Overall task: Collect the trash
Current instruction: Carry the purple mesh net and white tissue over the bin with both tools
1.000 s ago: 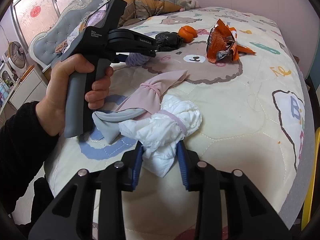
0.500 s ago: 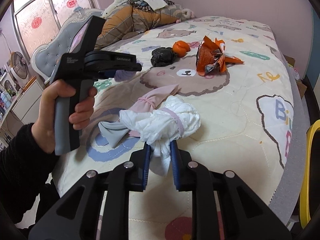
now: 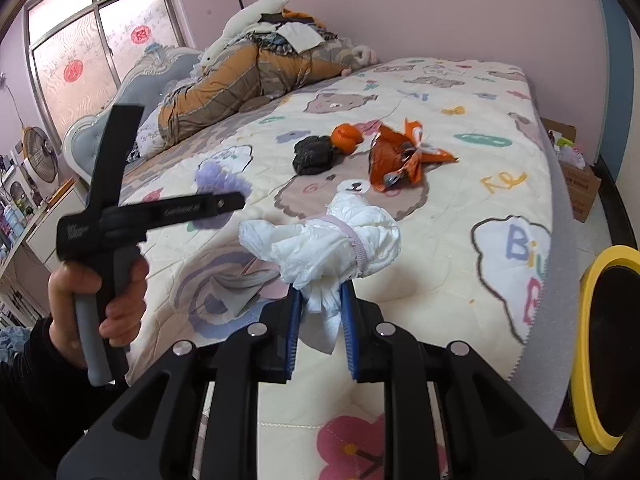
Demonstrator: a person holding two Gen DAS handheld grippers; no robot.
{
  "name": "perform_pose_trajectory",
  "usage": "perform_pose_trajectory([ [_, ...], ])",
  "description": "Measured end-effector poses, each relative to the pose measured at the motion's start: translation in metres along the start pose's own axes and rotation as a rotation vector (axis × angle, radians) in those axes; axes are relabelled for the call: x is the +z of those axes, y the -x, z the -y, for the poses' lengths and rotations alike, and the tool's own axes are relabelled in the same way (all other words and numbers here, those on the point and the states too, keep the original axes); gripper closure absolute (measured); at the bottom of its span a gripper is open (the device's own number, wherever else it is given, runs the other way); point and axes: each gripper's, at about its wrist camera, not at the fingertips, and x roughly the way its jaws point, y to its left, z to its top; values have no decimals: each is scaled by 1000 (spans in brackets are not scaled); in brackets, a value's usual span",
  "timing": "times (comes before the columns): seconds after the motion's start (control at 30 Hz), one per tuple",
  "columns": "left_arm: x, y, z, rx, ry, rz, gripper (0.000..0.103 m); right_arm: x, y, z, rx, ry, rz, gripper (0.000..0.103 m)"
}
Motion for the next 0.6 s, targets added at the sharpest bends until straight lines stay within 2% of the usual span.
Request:
perform_pose_trajectory([
  [0.17, -3, 14, 19, -8, -53, 5, 54, 9, 20, 17, -23, -32, 23, 85],
  [0.6, 1, 25, 97, -101, -191, 5, 54, 15, 71, 82, -112, -127, 83, 84],
])
